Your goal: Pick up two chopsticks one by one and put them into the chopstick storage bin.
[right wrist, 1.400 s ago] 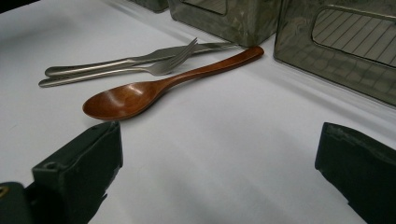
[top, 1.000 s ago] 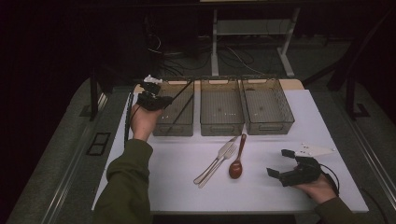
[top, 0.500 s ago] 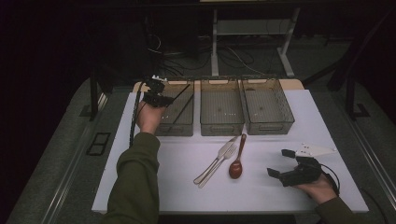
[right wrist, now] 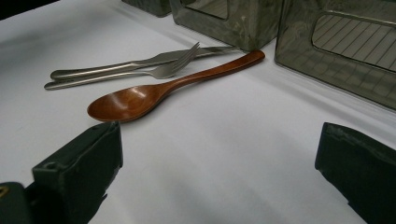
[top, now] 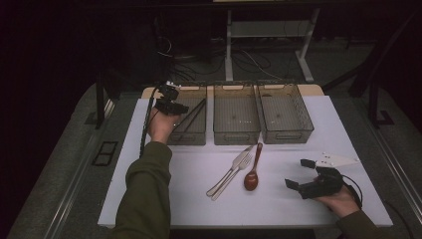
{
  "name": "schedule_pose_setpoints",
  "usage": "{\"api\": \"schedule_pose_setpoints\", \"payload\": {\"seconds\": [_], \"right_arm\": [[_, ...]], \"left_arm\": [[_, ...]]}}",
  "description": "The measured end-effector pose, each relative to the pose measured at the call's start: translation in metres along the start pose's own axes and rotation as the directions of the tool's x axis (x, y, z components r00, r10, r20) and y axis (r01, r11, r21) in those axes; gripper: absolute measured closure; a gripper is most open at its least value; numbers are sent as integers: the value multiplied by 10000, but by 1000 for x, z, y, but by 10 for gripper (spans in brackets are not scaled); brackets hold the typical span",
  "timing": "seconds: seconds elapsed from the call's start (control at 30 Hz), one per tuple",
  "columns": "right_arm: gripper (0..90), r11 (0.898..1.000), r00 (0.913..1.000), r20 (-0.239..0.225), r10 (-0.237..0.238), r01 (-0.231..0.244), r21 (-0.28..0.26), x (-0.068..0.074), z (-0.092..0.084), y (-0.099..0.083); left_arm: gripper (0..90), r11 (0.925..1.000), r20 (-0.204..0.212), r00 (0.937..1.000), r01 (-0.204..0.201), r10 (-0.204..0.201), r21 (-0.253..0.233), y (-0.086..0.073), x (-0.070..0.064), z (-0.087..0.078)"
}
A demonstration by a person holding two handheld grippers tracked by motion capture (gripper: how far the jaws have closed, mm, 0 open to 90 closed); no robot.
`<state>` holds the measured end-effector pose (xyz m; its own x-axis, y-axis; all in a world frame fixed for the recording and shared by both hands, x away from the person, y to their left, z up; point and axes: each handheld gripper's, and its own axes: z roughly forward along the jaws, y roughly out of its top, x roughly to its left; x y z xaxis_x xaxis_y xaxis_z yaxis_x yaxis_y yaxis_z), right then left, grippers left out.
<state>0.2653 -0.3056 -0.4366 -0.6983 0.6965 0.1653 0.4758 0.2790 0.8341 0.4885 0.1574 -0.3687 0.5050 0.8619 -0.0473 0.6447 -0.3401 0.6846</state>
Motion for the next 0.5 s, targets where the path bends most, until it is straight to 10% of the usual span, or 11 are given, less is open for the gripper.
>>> {"api": "schedule_pose_setpoints", "payload": {"seconds": [0.5], "right_arm": [[2,10000,10000,40,4,-4,40,1,0,0]], "left_arm": [[402,9841,1225,9853,-1003,1188,-1468,2,-23,-48]]}}
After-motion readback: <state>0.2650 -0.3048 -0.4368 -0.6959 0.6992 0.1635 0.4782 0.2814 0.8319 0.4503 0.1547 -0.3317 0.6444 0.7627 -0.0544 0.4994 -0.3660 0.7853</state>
